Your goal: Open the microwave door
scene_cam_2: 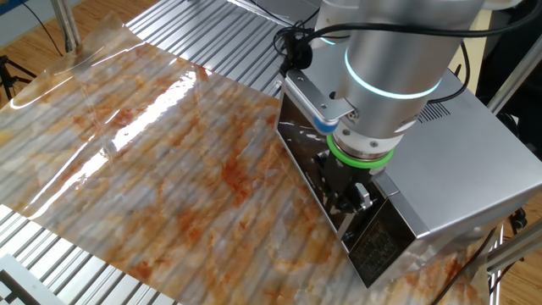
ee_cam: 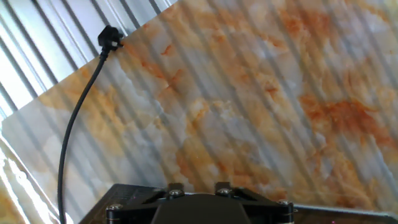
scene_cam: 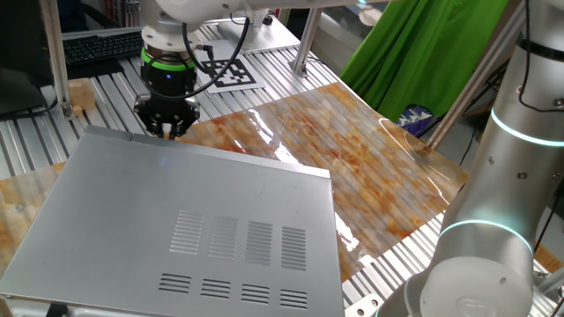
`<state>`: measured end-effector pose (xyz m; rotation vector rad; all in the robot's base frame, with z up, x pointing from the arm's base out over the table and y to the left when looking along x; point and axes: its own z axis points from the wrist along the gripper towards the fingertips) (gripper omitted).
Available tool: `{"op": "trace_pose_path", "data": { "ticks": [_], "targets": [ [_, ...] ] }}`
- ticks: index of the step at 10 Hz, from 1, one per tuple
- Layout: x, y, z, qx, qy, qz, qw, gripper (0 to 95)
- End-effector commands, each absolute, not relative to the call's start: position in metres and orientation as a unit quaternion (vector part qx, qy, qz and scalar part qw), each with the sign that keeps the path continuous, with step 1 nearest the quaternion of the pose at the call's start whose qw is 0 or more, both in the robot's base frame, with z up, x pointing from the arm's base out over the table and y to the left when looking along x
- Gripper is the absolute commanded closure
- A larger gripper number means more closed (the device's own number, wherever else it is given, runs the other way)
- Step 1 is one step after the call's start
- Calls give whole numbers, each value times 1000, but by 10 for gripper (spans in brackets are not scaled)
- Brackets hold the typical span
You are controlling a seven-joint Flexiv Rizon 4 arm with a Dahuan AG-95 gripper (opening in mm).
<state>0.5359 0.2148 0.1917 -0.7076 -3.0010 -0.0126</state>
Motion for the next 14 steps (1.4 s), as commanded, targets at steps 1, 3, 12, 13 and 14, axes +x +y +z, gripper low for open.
{"op": "trace_pose_path", "data": {
  "ticks": [1, 3, 12, 13, 14],
  "targets": [
    [536, 214, 192, -220, -975, 9, 25, 950],
    [536, 214, 192, -224, -974, 3, 31, 950],
    [532, 232, 198, -261, -965, 2, 36, 570],
    [532, 234, 199, -261, -965, 0, 37, 570],
    [529, 241, 201, -263, -964, -4, 39, 570]
  ]
}}
